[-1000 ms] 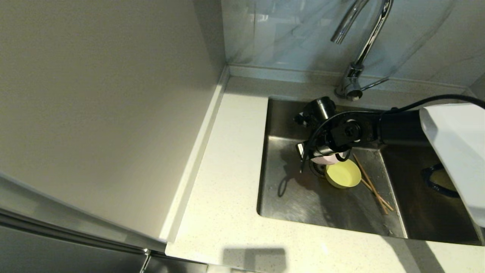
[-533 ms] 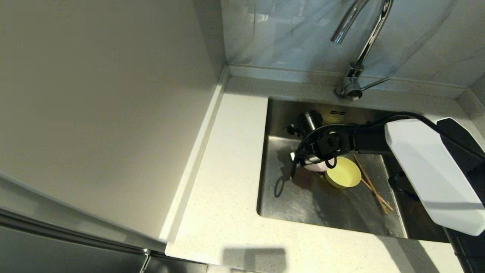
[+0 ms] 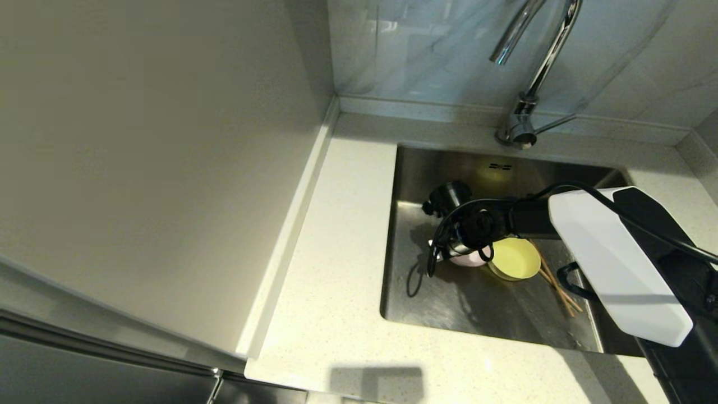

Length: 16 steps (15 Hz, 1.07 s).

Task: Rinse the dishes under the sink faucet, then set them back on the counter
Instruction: Put a bowl into the sink

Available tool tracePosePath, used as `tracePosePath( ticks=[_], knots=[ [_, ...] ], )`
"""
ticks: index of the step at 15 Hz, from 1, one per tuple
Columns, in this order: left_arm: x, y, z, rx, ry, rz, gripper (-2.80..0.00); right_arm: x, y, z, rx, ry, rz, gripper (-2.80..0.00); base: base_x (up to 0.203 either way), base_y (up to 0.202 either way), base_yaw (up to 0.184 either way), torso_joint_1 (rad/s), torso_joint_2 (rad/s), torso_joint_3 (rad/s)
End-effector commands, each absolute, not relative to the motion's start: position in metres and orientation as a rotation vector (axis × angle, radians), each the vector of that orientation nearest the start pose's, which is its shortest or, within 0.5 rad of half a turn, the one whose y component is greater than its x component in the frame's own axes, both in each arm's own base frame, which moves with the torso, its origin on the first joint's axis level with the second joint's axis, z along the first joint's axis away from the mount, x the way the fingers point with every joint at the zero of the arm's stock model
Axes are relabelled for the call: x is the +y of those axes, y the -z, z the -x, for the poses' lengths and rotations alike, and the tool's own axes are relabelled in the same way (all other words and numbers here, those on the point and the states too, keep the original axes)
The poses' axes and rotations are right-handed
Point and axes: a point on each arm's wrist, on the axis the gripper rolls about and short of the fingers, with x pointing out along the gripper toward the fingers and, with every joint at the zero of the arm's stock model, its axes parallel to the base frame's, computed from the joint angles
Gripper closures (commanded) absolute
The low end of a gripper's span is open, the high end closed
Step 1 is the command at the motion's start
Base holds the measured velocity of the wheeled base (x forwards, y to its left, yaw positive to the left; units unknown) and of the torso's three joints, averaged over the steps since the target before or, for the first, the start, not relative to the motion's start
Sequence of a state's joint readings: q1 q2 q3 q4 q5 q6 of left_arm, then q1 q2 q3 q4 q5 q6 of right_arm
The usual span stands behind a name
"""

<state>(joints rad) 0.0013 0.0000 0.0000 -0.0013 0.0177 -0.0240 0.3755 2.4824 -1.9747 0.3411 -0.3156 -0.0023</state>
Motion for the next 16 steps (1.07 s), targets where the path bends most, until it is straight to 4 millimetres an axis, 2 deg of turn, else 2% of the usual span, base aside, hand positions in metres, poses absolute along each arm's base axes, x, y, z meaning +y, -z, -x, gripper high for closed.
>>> tracePosePath(
  ticks=[1,3,4,8,11,14,16],
  knots=[
    [0.0,-0.076,0.023,-0.005,-0.02,0.025,0.0,0.173,-0.084,-0.463,0.81,-0.052,0.293,0.0,0.0,0.0,0.0,0.0,0.0,0.0],
    [0.0,-0.076,0.023,-0.005,-0.02,0.025,0.0,0.172,-0.081,-0.464,0.817,-0.049,0.296,0.0,0.0,0.0,0.0,0.0,0.0,0.0],
    [0.0,-0.076,0.023,-0.005,-0.02,0.025,0.0,0.172,-0.081,-0.463,0.818,-0.049,0.297,-2.8,0.0,0.0,0.0,0.0,0.0,0.0],
    [0.0,-0.076,0.023,-0.005,-0.02,0.025,0.0,0.172,-0.094,-0.461,0.797,-0.05,0.288,-2.8,0.0,0.0,0.0,0.0,0.0,0.0],
    [0.0,-0.076,0.023,-0.005,-0.02,0.025,0.0,0.168,-0.115,-0.453,0.783,-0.049,0.281,-2.8,0.0,0.0,0.0,0.0,0.0,0.0],
    [0.0,-0.076,0.023,-0.005,-0.02,0.025,0.0,0.159,-0.165,-0.429,0.738,-0.035,0.245,-2.8,0.0,0.0,0.0,0.0,0.0,0.0],
    [0.0,-0.076,0.023,-0.005,-0.02,0.025,0.0,0.145,-0.207,-0.402,0.701,-0.005,0.198,-2.8,0.0,0.0,0.0,0.0,0.0,0.0]
  ],
)
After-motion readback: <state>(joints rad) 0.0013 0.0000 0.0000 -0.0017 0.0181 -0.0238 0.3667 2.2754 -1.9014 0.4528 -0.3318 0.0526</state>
